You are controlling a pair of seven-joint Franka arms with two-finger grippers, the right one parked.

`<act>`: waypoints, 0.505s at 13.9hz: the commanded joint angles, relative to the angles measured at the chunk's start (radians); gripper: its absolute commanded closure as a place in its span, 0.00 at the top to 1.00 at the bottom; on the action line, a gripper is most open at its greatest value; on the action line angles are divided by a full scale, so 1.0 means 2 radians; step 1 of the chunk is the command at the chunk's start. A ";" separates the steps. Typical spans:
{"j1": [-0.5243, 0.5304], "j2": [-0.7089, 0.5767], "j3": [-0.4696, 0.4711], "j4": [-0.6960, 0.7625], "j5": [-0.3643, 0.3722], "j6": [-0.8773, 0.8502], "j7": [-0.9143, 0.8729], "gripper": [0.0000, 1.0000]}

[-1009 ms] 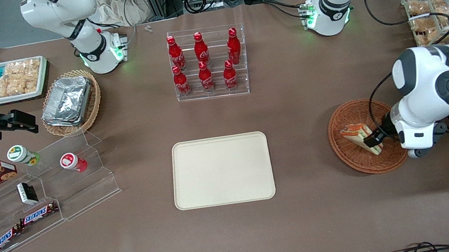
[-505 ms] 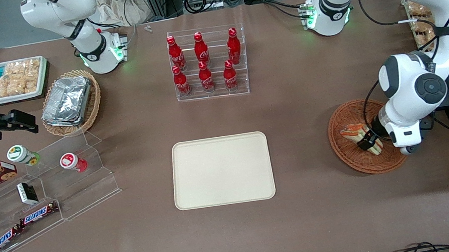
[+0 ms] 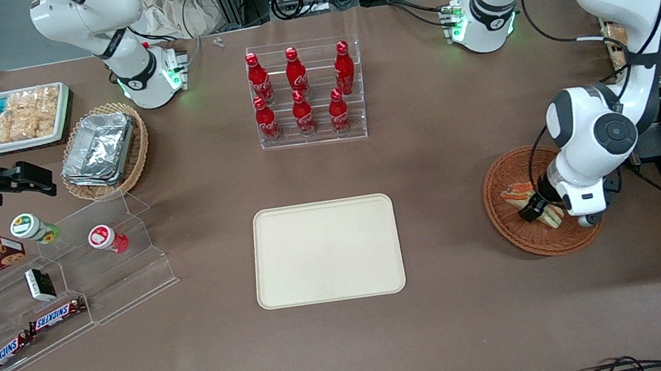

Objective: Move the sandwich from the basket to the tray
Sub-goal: 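Close the left gripper on the wrapped sandwich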

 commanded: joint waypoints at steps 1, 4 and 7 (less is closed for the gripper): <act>0.005 -0.008 -0.002 -0.008 0.007 0.008 -0.009 0.61; 0.005 -0.025 -0.002 0.004 0.007 -0.036 -0.009 0.28; 0.002 -0.058 -0.005 0.050 0.007 -0.153 -0.007 0.00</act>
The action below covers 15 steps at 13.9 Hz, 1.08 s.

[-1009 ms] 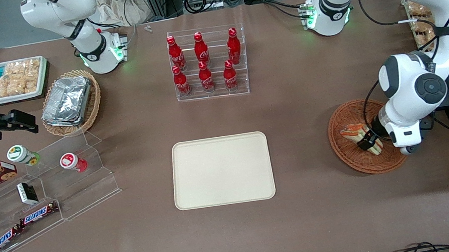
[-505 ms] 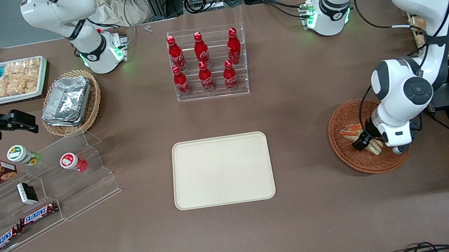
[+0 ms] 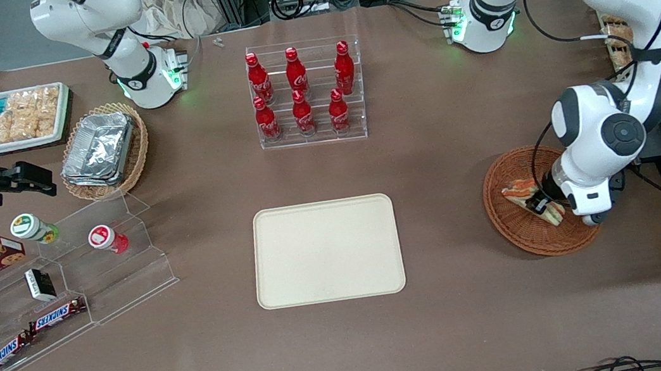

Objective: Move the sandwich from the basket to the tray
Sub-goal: 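Close the left gripper on the wrapped sandwich, then lift the sandwich out of the basket and carry it toward the tray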

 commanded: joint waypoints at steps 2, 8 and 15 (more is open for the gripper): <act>-0.002 -0.045 -0.015 0.078 0.005 -0.158 -0.007 0.00; -0.002 -0.045 -0.038 0.265 -0.031 -0.370 0.052 0.00; -0.048 -0.007 -0.132 0.267 -0.017 -0.258 0.119 0.00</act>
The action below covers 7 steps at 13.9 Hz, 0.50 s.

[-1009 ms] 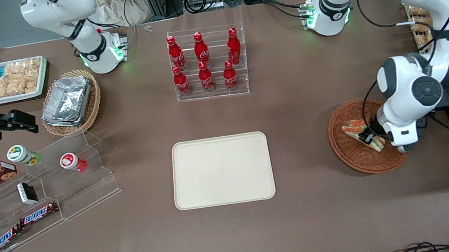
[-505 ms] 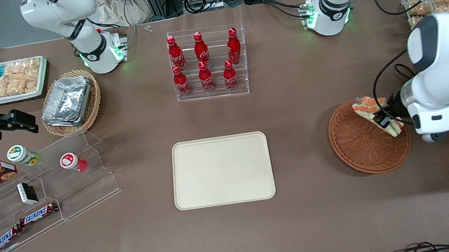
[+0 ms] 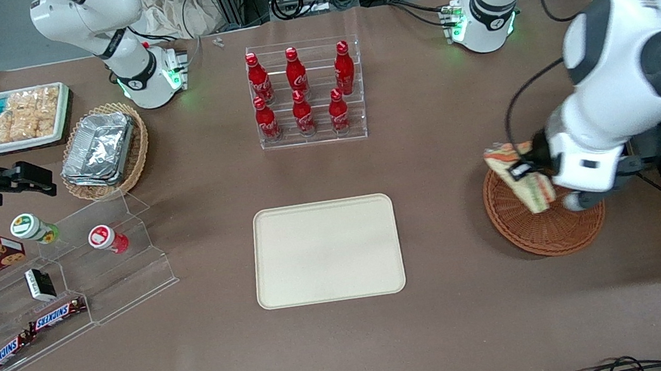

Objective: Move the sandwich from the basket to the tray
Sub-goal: 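Lift the sandwich out of the basket and carry it toward the tray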

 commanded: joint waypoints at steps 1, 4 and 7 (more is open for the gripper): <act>-0.053 0.049 -0.006 0.015 0.027 0.058 0.027 0.00; -0.116 0.105 -0.004 0.016 0.056 0.121 0.025 0.00; -0.141 0.178 -0.004 0.047 0.056 0.165 0.024 0.00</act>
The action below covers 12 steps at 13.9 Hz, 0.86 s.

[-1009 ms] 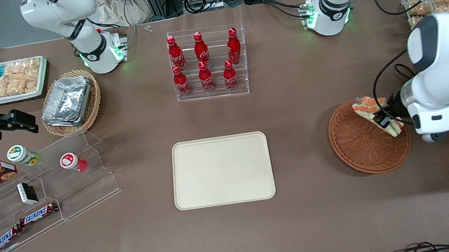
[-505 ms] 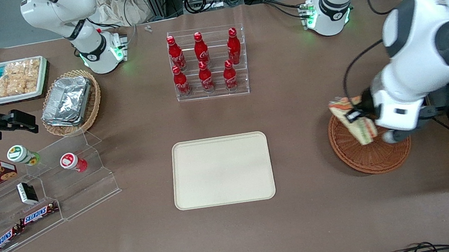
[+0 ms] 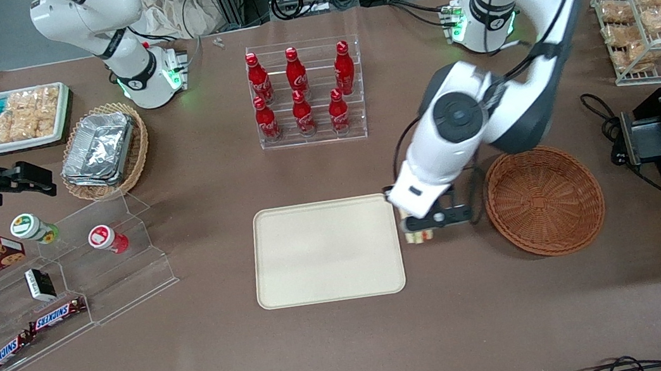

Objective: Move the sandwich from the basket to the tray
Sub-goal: 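Lower the sandwich onto the cream tray and open the left gripper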

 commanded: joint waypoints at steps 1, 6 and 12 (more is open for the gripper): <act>-0.012 0.070 0.005 0.054 0.007 0.011 0.010 0.00; -0.024 0.124 0.006 0.058 0.009 0.075 0.013 0.00; -0.024 0.162 0.006 0.068 0.038 0.105 0.015 0.28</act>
